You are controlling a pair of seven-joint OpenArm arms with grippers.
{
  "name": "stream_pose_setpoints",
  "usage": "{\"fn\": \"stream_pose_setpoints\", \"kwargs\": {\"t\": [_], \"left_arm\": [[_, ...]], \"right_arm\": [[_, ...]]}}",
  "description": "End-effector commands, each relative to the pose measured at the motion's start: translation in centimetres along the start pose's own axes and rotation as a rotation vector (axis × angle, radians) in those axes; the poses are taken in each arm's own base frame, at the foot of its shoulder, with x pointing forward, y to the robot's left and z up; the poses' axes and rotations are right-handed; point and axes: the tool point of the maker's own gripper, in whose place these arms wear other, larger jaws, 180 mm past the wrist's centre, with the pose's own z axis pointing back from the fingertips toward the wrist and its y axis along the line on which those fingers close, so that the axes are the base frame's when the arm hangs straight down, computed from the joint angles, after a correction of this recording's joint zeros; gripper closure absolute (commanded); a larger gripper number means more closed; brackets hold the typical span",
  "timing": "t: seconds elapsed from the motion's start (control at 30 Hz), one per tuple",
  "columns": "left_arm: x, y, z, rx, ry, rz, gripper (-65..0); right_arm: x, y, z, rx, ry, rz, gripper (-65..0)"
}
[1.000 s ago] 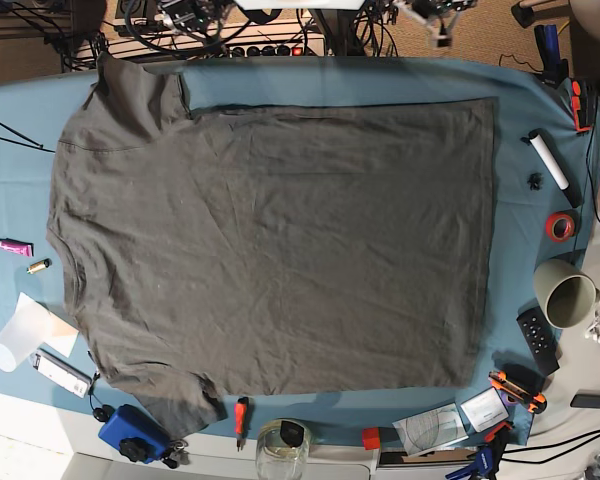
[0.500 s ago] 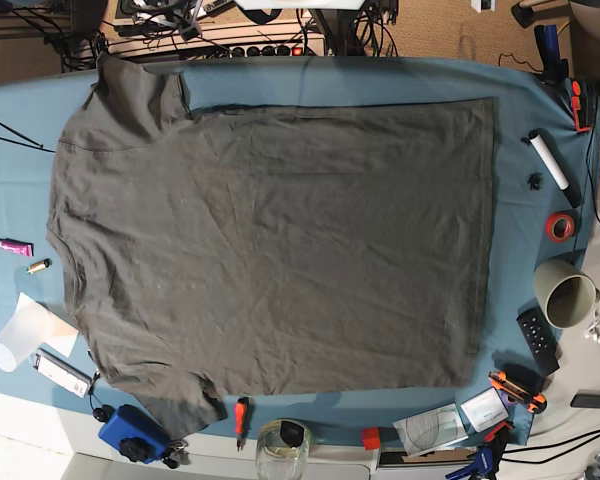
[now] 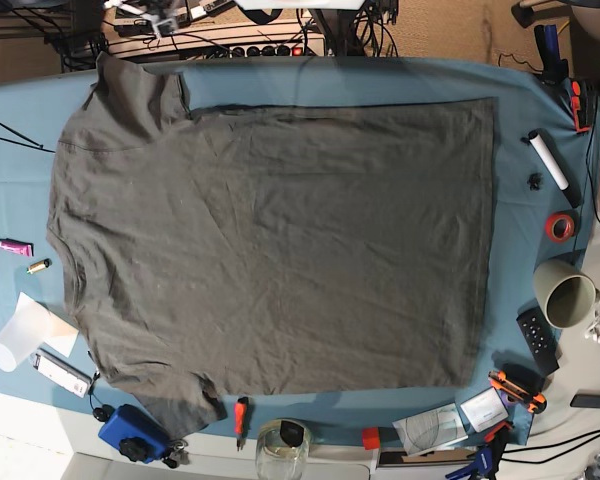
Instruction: Fold the T-shirt properly
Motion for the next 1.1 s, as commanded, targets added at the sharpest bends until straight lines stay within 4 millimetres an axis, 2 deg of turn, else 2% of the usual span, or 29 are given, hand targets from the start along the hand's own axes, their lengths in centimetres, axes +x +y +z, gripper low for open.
{"fn": "stream_pose_setpoints", "kwargs": {"t": [0.0,0.17,0.3,0.43,0.57,0.73,0.87,1.07], "left_arm": [[0.6,0.2,1.0,-0.001,-0.028,0.001,0.0],[2.4,-0.3,2.3,-0.011,-0.061,-0.008,0.0],[3.0,-0.4,2.4,-0.014,-0.06,-0.019,0.0],[3.0,-0.4,2.4,-0.013,-0.059,-0.019,0.0],[3.0,-0.4,2.4,-0.014,-0.059,-0.019,0.0],[3.0,-0.4,2.4,-0.014,-0.06,-0.019,0.0],[3.0,-0.4,2.4,-0.014,-0.059,-0.019,0.0],[3.0,-0.7,2.4,-0.033,-0.059,-0.025,0.0]], "right_arm": [[-0.1,-1.1,0.8,-0.025,-0.01,-0.001,-1.2],[-0.8,-3.6,2.9,-0.082,0.014,-0.038,-1.2],[-0.5,-4.0,4.2,-0.091,0.045,-0.07,-1.2],[2.2,-2.6,5.9,-0.034,0.0,-0.045,-1.3],[5.2,-1.1,8.4,0.039,-0.049,-0.004,-2.6],[9.2,-0.7,11.7,0.055,-0.166,0.009,-13.5],[11.8,-0.6,14.4,0.051,-0.261,0.021,-15.1],[12.8,-0.1,14.9,0.109,-0.303,-0.03,-15.1]]}}
